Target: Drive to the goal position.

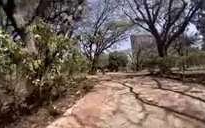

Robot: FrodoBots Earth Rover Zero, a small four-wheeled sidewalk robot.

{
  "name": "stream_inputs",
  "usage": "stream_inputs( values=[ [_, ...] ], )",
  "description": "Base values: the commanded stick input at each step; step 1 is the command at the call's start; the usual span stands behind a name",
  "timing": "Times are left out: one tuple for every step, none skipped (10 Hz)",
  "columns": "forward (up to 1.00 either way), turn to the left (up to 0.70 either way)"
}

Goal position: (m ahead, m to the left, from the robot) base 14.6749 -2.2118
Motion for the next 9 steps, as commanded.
stream_inputs(
  values=[
    [1.00, 0.00],
    [1.00, 0.00],
    [1.00, 0.00],
    [1.00, 0.00],
    [1.00, 0.00],
    [1.00, 0.00],
    [1.00, 0.00],
    [1.00, 0.00],
    [1.00, 0.00]
  ],
)
